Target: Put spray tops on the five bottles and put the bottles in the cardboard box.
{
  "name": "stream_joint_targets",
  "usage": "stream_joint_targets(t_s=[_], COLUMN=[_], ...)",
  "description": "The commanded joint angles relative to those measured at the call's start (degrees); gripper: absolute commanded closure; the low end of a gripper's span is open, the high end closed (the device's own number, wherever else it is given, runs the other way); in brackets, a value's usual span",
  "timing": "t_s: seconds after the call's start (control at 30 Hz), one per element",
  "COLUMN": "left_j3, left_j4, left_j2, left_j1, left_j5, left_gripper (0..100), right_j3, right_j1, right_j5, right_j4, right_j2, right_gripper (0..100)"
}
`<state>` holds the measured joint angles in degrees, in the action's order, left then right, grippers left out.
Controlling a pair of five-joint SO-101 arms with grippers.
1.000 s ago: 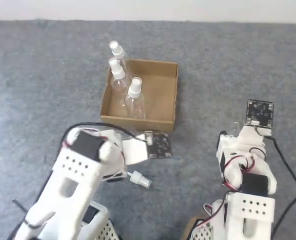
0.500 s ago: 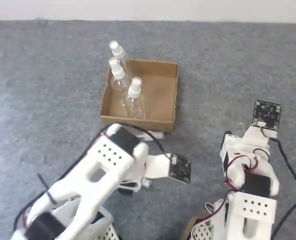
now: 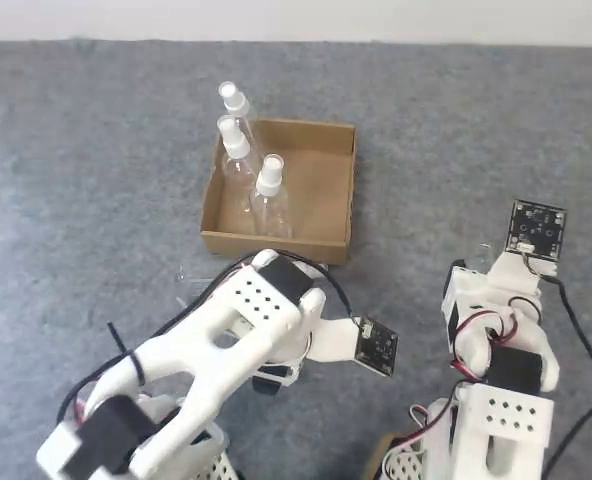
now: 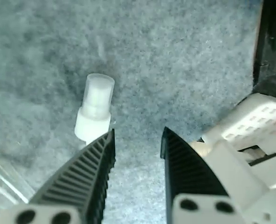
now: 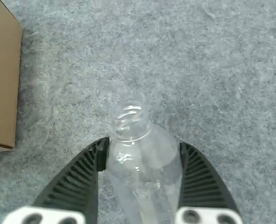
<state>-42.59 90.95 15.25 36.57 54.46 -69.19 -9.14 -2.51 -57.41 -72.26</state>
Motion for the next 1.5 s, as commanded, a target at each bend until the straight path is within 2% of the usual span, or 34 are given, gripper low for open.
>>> stream_joint_targets(t_s=[0.0,0.37,0.47,0.7,0.8,0.93,1.13,1.47], left_j3=[2.9,2.6,2.5,2.4,2.9,2.9,2.7,0.0], left_j4=[-5.3,-13.7,-13.9,-13.8,-14.2,-14.2,-14.0,-12.6], left_j2=[-4.0,-12.9,-14.0,-14.4,-14.2,-14.2,-14.0,2.3], left_j1=[-1.1,-1.9,-1.8,-1.8,-1.8,-1.8,-1.8,-7.4], left_j5=[0.3,0.1,0.1,-0.1,-4.1,-9.4,-10.1,-10.9], left_gripper=[85,87,92,93,98,99,99,99], right_j3=[1.3,1.3,1.3,1.3,1.3,1.3,1.3,1.3], right_j1=[-0.5,-0.3,-0.3,-0.3,-0.3,-0.3,-0.3,-0.3], right_j5=[-0.4,-0.4,-0.4,-0.4,-0.4,-0.4,-0.4,-0.4], right_j4=[1.2,1.1,1.1,1.1,1.1,1.1,1.1,0.9], right_j2=[-1.6,-1.6,-1.6,-1.6,-1.6,-1.6,-1.6,-1.6], right_gripper=[90.7,90.7,90.7,90.7,90.7,90.8,90.8,90.8])
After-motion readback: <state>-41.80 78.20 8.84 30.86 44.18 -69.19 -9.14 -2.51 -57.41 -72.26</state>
